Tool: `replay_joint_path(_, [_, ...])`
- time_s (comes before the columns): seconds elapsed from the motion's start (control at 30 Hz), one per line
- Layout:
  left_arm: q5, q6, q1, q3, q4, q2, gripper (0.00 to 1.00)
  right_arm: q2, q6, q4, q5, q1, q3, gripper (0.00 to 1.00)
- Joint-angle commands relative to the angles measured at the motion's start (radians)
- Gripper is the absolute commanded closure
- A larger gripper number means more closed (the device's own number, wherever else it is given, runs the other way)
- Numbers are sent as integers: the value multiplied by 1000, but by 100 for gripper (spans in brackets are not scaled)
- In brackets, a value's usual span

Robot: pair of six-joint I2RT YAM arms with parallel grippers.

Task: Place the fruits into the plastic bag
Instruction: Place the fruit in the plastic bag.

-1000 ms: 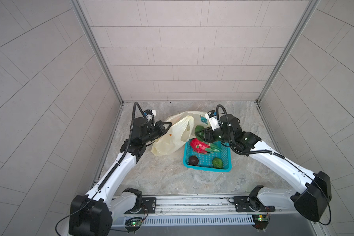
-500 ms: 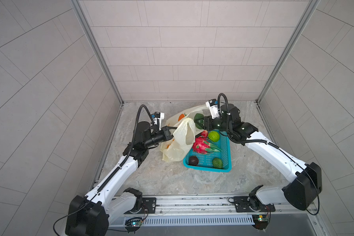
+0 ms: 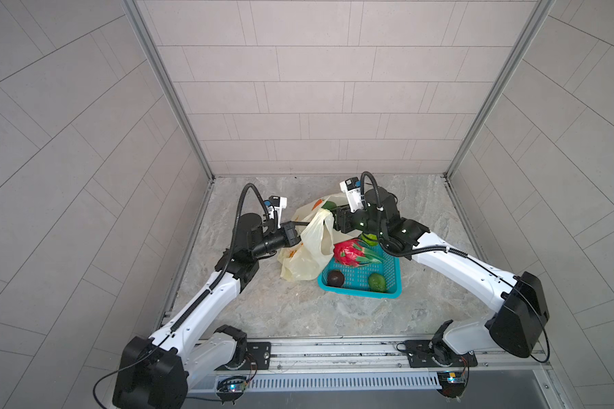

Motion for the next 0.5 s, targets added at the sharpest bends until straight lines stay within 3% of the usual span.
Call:
replay_joint_path(0.0, [21,22,-5,-12,62,-19,100,40,47,75,101,-3,-7,68])
replay_joint_path(0.27, [41,6,-8,-32,114,-18,100,130,50,118,75,-2,7,66])
replay_joint_path(0.47, [47,23,-8,-31,109,-33,100,106,-3,76,109,-30,25,65])
